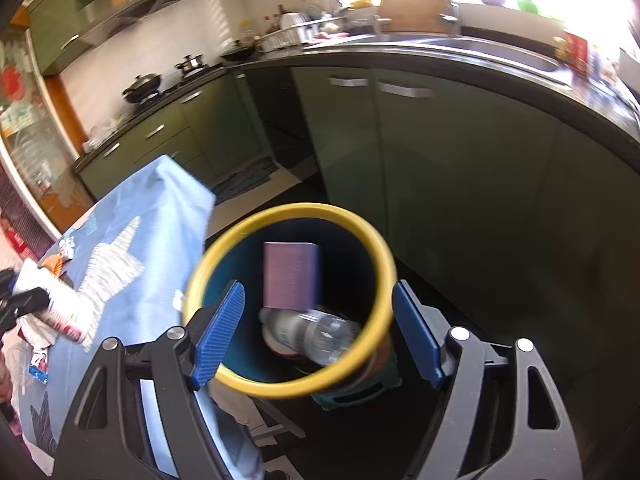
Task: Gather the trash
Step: 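Carry the pill bottle with the left tool over the bin and drop it, then lower the right tool onto the brown plastic tray and grasp its rim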
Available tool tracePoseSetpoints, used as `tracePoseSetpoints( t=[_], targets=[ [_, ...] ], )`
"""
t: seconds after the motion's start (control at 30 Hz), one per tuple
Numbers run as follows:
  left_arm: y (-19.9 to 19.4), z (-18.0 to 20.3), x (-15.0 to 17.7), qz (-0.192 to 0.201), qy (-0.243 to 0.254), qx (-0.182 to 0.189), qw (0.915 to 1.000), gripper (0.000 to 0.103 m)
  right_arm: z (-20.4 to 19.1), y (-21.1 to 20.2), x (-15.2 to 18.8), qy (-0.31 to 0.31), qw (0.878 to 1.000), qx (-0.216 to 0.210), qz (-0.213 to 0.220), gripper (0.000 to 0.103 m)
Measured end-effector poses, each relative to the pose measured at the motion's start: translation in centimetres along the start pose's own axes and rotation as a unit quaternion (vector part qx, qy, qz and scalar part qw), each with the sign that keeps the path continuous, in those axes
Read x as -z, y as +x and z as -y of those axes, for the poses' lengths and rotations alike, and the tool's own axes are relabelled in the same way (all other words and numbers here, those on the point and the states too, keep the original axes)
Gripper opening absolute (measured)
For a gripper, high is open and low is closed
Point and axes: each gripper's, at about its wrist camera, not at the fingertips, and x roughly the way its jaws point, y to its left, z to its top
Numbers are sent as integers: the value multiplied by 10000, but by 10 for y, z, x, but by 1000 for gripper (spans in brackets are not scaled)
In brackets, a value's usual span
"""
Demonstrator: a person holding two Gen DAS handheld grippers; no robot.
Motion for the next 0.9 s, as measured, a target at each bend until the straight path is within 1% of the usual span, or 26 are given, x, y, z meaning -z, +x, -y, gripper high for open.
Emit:
tracePoseSetpoints(
  t=[0.1, 0.23, 0.3, 0.33, 0.4, 0.5, 0.57, 0.6, 0.67, 0.8, 0.9],
  targets=[
    [34, 20, -26, -64, 106, 159, 9998, 47, 20, -2, 3, 173, 9998, 97, -15, 72],
    [75, 34, -43, -268, 61, 390, 9989, 47, 37, -1, 8, 356, 9992, 160, -57, 72],
    [90, 38, -46, -329, 62, 362, 9988, 52, 42, 1, 9, 396, 9991, 154, -96, 72],
    [96, 40, -48, -325, 57, 331, 9989, 56, 43, 3, 10, 406, 9990, 155, -116, 72],
    [96, 41, -49, -273, 22, 278, 9992, 57, 45, 4, 10, 416, 9990, 131, -133, 72],
    [75, 42, -46, -44, 60, 175, 9998, 60, 41, 7, 9, 381, 9991, 78, -152, 72],
    [50, 40, -40, 209, 112, -42, 9997, 66, 36, 8, 9, 343, 9993, 21, -158, 72],
    [41, 39, -38, 299, 108, -114, 9994, 67, 32, 9, 9, 308, 9994, -10, -168, 72],
    [14, 30, -27, 476, 58, -225, 9986, 67, 24, 11, 9, 252, 9995, -63, -197, 72],
    [-27, 5, -1, 611, -147, -571, 9964, 71, 2, 16, 9, 55, 9995, -159, -277, 73],
    [-59, -21, 26, 708, -410, -1001, 9916, 75, -16, 18, 8, -116, 9991, -250, -311, 74]
  ],
)
